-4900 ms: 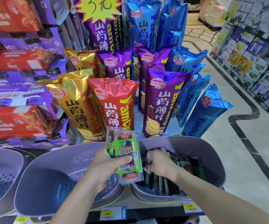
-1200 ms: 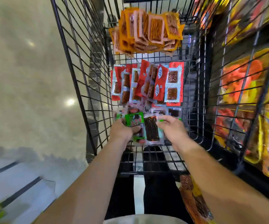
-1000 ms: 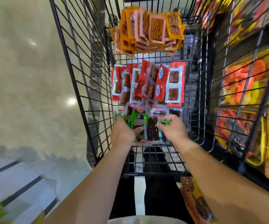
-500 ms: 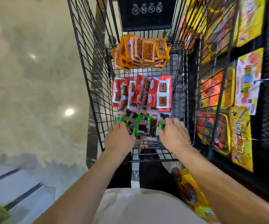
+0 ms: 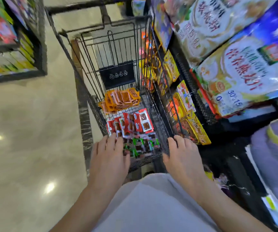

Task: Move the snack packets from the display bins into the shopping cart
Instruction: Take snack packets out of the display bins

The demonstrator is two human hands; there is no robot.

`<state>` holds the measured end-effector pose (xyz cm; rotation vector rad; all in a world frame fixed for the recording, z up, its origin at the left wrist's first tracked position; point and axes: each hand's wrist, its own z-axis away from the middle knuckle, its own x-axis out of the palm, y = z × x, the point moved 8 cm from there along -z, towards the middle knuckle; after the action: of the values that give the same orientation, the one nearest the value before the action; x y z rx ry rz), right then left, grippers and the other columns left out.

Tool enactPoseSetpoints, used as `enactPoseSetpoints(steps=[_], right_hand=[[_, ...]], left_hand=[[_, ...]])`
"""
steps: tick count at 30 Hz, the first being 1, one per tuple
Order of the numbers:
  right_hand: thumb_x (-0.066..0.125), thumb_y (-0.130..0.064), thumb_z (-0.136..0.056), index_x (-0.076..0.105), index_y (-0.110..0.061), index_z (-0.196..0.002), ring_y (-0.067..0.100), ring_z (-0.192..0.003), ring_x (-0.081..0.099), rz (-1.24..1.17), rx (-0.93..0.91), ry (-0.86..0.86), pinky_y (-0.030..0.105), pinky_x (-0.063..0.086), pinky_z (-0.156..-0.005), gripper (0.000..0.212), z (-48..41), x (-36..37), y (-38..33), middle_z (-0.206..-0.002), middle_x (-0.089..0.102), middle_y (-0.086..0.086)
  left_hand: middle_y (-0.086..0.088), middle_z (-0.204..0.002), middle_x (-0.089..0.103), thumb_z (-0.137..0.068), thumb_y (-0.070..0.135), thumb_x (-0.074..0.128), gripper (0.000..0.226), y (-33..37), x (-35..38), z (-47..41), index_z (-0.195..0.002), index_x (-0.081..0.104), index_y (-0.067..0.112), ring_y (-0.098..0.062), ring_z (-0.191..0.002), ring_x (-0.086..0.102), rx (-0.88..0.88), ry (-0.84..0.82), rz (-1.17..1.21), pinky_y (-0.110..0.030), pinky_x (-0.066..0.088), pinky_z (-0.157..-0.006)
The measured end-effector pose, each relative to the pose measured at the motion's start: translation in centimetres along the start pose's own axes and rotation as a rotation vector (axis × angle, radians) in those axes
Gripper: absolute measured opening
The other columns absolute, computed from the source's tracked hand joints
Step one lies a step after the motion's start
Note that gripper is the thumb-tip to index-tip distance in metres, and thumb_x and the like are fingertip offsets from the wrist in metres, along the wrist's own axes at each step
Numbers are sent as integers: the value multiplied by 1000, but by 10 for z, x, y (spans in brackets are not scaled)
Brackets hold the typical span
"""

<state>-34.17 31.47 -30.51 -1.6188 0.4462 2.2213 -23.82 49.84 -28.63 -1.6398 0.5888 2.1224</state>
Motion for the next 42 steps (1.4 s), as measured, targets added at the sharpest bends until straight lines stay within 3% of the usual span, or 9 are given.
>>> enactPoseSetpoints(steps=[6,11,20,24,28,32,35,37,42], right_hand=[[91,-38,-68,72,-6,-120,40,-106,68,-51,229,87,50,58,-89,64,85,-28,4,-122,71,18],[87,-38,-70,71,-8,-124,39,-108,67,-94,446,176,51,56,-93,63,153,-38,39,-125,69,16],[95,-35,-61,74,-5,-114,39,-97,70,-125,861,345,49,59,-84,65,321,-18,135,-113,72,16],[93,-33,-62,73,-5,-114,40,-98,69,-162,1021,343,49,58,-85,63,419,12,173,-117,71,16],[90,-36,-67,72,-5,-112,39,-94,67,-162,1172,343,48,56,-82,58,522,44,205,-111,69,15],[94,-33,-62,73,-3,-112,40,-94,69,-226,1358,352,49,58,-82,62,616,72,227,-112,71,17],[94,-30,-62,74,-2,-111,41,-94,70,-246,1446,344,49,59,-81,60,670,85,240,-112,72,19],[92,-29,-65,73,-1,-114,41,-98,69,-271,1497,327,50,59,-84,59,696,92,249,-115,71,19],[80,-37,-82,69,-7,-121,38,-109,64,-293,1588,297,48,54,-90,50,737,94,281,-124,68,15]], left_hand=[[-1,-164,45,-100,52,58,61,15,-29,29,-155,50,25,-28,-154,38,242,39,-80,-49,30,-125],[-12,-135,70,-75,42,91,65,69,-50,44,-129,73,11,-38,-127,65,470,86,-142,-58,52,-106],[-17,-129,73,-69,34,95,62,212,-58,126,-122,76,5,-42,-118,69,845,193,-153,-60,56,-98],[-19,-126,73,-80,31,78,47,286,-46,198,-116,77,1,-43,-114,71,1030,268,-100,-60,57,-96],[-21,-125,73,-69,25,96,57,360,-28,279,-115,76,0,-45,-113,70,1154,235,-57,-61,56,-94],[-21,-121,74,-77,27,85,46,423,-14,356,-113,76,0,-45,-109,72,1315,246,-59,-60,58,-92],[-23,-116,75,-66,25,97,55,463,-2,403,-110,76,-1,-46,-105,73,1400,197,-83,-62,59,-89],[-23,-116,75,-61,24,101,60,486,4,427,-110,77,-1,-46,-106,73,1450,168,-93,-63,59,-89],[-20,-120,74,-69,26,96,57,543,10,456,-116,75,1,-43,-109,71,1540,147,-94,-60,59,-93]])
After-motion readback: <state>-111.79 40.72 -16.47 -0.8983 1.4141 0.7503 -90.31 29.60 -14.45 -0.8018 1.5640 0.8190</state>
